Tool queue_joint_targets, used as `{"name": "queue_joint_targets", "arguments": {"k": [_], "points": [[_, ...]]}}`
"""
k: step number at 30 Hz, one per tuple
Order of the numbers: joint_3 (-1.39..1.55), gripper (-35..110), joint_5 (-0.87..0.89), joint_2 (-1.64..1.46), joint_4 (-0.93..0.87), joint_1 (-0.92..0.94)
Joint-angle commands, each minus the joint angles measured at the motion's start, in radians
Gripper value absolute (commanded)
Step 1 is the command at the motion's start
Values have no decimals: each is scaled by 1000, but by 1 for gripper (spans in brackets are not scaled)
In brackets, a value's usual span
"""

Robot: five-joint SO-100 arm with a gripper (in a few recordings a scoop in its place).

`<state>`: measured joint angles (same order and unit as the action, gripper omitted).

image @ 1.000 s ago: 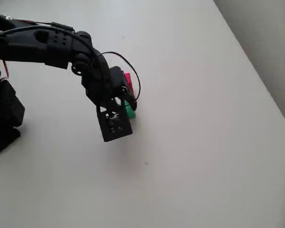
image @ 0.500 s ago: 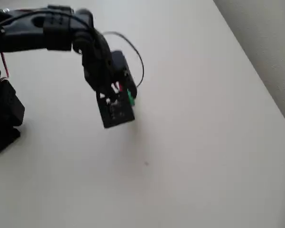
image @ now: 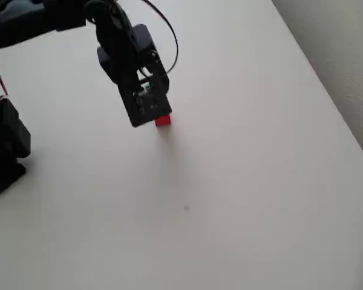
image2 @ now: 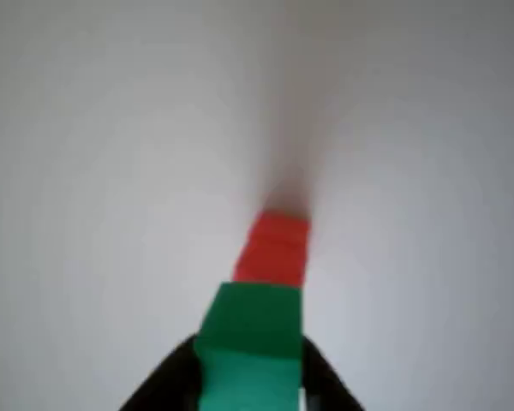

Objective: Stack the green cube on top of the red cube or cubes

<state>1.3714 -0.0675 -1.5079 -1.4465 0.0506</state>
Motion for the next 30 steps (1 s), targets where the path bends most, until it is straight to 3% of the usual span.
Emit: {"name": "queue_joint_targets", "arguments": {"k": [1,30], "points": [[-72,-2,18,-63,-6,-28],[-107,2,25,81,-5,-3]]}}
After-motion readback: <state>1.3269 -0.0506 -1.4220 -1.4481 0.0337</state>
